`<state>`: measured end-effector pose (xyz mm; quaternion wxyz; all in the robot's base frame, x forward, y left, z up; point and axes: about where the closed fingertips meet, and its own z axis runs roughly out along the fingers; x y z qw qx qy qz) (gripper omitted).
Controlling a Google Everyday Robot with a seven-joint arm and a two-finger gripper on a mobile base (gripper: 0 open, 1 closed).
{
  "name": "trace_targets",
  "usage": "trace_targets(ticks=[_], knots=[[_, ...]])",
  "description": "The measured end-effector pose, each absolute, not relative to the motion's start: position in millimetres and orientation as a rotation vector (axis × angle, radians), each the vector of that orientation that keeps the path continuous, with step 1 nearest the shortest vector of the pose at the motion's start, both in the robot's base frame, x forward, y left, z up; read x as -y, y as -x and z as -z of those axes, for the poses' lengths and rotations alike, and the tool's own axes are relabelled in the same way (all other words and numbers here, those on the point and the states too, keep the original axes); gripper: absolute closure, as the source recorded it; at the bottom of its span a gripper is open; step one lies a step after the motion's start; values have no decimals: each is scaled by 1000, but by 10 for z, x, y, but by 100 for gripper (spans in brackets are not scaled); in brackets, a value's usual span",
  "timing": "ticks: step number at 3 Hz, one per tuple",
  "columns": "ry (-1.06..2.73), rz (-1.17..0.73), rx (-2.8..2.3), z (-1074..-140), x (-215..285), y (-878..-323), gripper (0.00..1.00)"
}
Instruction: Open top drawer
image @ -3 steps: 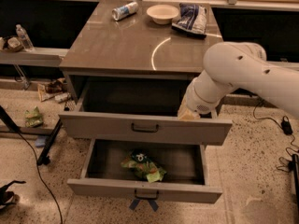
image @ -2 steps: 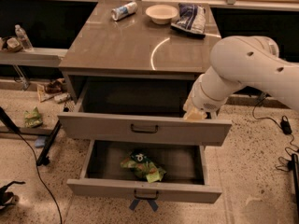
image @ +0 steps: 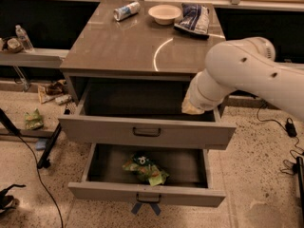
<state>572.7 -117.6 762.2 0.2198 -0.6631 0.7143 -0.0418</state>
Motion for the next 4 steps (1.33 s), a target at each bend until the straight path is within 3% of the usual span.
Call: trace_targets(ticks=[2, 4], knots=[[1874, 248, -1825, -7424, 795, -6329, 100], [1964, 194, -1795, -6928, 578, -6514, 100]])
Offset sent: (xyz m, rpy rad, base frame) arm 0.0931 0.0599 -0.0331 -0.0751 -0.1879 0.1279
